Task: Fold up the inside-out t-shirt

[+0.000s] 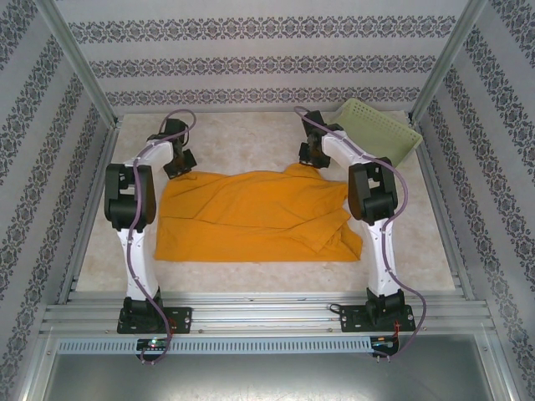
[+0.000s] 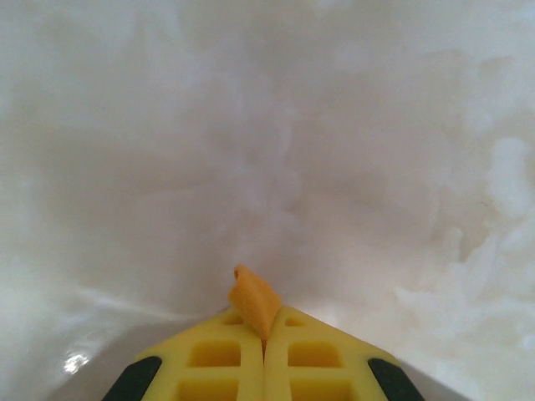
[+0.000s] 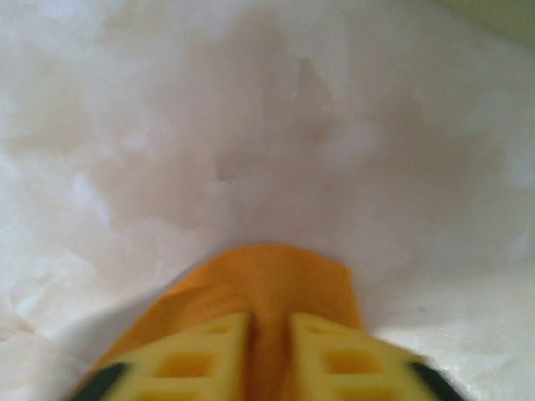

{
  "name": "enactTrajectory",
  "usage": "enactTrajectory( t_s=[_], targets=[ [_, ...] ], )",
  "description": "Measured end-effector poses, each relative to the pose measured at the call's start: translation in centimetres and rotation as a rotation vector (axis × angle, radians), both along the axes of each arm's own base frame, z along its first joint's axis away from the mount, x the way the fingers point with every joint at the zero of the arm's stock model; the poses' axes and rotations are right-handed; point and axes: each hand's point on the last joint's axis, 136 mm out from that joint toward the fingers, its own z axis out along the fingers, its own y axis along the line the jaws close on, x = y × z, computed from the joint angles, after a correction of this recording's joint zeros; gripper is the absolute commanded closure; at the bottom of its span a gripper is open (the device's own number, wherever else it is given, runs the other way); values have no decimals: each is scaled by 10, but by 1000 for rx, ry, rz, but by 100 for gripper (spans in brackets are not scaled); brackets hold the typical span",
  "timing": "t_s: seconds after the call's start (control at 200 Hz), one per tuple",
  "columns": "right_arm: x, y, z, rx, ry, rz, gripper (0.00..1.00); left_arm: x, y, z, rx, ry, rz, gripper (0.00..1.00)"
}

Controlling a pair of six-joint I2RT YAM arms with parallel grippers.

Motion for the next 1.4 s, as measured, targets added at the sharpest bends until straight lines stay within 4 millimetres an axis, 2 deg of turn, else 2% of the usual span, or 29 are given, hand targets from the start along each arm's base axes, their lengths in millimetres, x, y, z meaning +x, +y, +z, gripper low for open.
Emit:
enactTrajectory(
  t_s=[0.11,0.21,0.26,0.335,0.445,0.5,0.545,0.599,0.684,0.754,0.844,0.949,1.089,1.184,1.314,1.399],
  targets=[
    [2,-6,8,-38,-22,5,100,-6,11,15,-22,-26,26,100],
    [0,-17,31,-88,-82,8,100,-13,28,38,-33,-78,67,100],
    [-4,-22,53,-108,-126,14,100,-16,37,53,-40,-111,88,100],
    [-6,-27,97,-123,-228,23,100,-20,47,75,-45,-165,118,100],
    [-6,-25,159,-111,-388,43,100,-22,52,97,-49,-227,134,100],
    [-5,-23,178,-107,-445,57,100,-21,51,101,-57,-241,132,100],
    [-4,-20,185,-106,-473,66,100,-19,49,102,-65,-247,127,100],
    [-3,-15,185,-113,-488,82,100,-20,48,100,-70,-243,126,100],
    [-10,-10,164,-124,-463,107,100,-21,48,97,-71,-237,126,100],
    [-23,-7,142,-136,-422,133,100,-25,47,91,-77,-223,125,100],
    [-45,0,125,-153,-384,171,100,-34,44,81,-93,-199,127,100],
    [-69,14,125,-173,-387,214,100,-45,40,74,-113,-184,132,100],
    [-103,26,125,-177,-402,230,99,-62,37,74,-140,-201,154,100],
    [-133,22,110,-165,-374,201,99,-81,33,77,-160,-230,175,100],
    [-174,3,86,-149,-315,138,96,-108,26,81,-199,-270,207,100],
    [-183,-2,87,-135,-315,113,95,-118,24,83,-212,-284,222,100]
  ],
)
